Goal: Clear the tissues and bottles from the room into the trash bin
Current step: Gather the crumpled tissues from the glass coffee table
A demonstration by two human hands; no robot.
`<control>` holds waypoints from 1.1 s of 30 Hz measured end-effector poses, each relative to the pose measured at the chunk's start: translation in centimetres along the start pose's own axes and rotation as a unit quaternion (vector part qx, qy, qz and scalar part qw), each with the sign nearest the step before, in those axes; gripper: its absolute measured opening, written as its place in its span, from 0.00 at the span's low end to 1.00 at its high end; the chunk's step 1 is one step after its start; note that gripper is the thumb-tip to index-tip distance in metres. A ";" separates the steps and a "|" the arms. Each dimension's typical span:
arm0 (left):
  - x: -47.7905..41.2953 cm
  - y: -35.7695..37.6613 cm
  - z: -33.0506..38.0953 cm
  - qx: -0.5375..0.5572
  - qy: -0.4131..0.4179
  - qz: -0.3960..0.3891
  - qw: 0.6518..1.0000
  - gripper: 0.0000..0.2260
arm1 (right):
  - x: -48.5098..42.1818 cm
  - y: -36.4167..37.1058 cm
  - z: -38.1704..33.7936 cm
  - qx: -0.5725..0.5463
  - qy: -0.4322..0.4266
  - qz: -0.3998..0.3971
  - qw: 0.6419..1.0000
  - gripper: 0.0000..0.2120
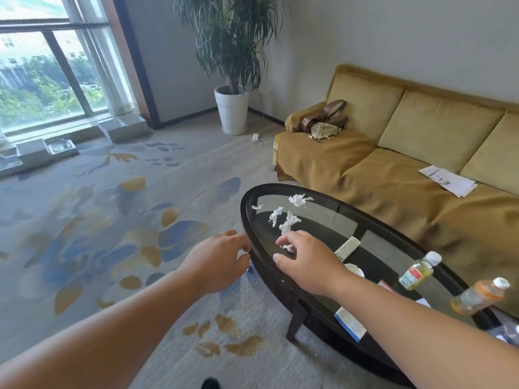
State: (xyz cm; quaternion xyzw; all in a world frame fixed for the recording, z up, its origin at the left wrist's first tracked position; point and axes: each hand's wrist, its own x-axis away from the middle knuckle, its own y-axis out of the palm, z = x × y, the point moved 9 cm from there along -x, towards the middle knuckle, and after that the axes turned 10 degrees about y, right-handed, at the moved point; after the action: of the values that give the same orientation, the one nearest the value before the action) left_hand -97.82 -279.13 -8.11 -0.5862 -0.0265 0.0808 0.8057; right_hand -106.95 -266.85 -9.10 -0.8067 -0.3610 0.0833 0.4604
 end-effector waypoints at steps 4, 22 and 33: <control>-5.2 0.2 -3.2 0.010 0.017 -0.012 1.000 0.10 | -5.3 -0.1 0.0 0.001 0.018 0.011 1.000 0.16; -26.7 6.0 -13.1 0.053 0.103 -0.112 0.987 0.10 | -22.8 -0.3 7.6 -0.035 0.195 0.027 0.980 0.16; -38.8 13.1 -14.1 0.064 0.106 -0.182 0.976 0.11 | -34.3 0.1 14.3 -0.065 0.224 -0.005 0.972 0.16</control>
State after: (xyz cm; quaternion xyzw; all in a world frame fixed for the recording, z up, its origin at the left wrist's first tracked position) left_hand -135.41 -294.67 -22.92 -0.5243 -0.0421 -0.1278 0.8408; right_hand -138.46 -279.67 -24.01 -0.8311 -0.2573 -0.1256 0.4768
